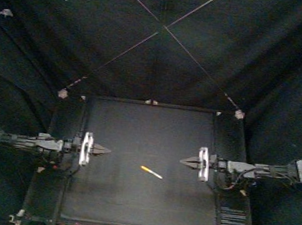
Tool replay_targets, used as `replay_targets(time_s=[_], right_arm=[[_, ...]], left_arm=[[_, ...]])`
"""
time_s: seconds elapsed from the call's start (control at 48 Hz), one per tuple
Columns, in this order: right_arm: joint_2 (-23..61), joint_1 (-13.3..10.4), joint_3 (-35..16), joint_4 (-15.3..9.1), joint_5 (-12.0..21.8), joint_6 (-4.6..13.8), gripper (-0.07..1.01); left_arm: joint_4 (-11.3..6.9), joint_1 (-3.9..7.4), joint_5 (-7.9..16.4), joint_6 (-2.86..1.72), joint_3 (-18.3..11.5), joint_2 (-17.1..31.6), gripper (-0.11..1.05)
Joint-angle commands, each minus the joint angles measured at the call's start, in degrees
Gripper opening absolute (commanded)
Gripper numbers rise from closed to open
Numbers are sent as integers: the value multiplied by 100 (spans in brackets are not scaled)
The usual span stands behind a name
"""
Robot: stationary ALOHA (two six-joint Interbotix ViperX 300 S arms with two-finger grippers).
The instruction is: Uncap the pen
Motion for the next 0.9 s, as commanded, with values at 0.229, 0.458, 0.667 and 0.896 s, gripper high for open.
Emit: replay_targets(time_s=[0.229, 0.458, 0.667, 0.896], right_arm=[[1204, 26, 202, 510, -9, 413, 8], [2540, 62, 35, 1222, 0, 738, 35], [3744, 202, -431, 1266, 18, 712, 74], [4887, 281, -1125, 870, 352, 694, 83]], left_arm=[[62, 88, -97, 44, -79, 1371, 1], [62, 88, -211, 35, -246, 2312, 15], [53, 114, -290, 35, -369, 2839, 34], [53, 123, -290, 44, -554, 3375, 55]])
